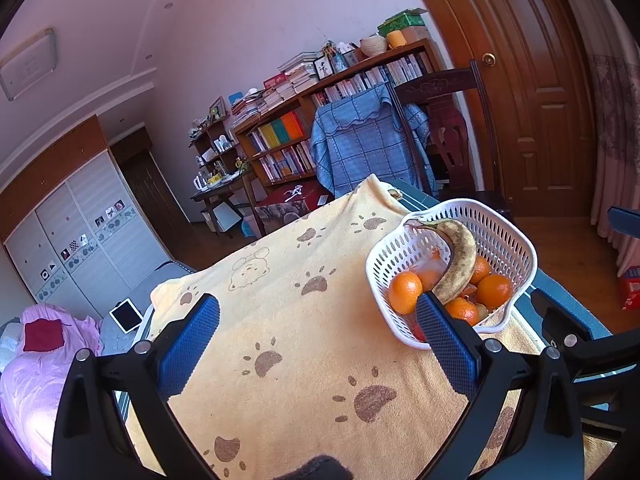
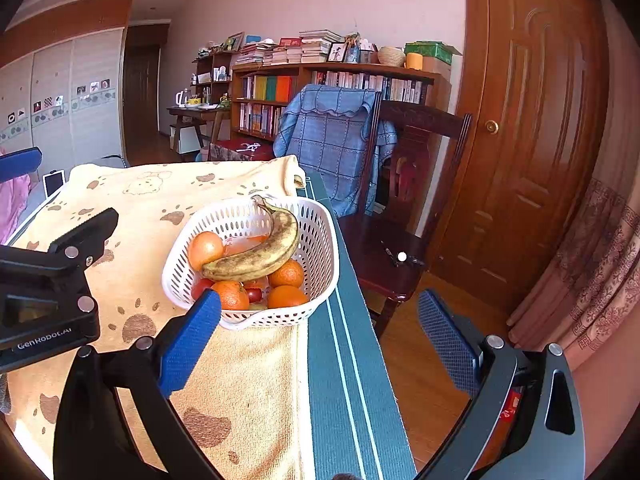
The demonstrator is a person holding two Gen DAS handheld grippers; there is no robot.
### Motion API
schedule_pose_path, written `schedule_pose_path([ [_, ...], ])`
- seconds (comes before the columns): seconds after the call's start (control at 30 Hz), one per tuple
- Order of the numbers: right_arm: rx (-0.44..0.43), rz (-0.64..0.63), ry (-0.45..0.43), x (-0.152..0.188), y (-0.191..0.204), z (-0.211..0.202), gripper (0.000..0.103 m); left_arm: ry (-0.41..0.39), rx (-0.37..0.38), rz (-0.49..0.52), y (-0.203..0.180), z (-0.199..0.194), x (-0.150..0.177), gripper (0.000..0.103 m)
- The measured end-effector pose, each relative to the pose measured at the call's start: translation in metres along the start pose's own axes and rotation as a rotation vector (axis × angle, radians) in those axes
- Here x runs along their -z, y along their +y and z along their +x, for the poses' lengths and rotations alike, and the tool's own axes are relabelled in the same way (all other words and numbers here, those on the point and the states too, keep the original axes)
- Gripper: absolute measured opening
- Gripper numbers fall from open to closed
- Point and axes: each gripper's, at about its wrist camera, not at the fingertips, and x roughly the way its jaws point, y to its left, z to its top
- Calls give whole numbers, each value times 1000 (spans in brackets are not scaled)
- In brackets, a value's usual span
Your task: Organize fruits
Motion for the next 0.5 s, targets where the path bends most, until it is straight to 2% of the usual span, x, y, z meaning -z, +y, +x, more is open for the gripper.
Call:
schedule_pose_path([
  [0.5,8,-5,12,3,0,5,100,6,9,1,-4,3,1,98],
])
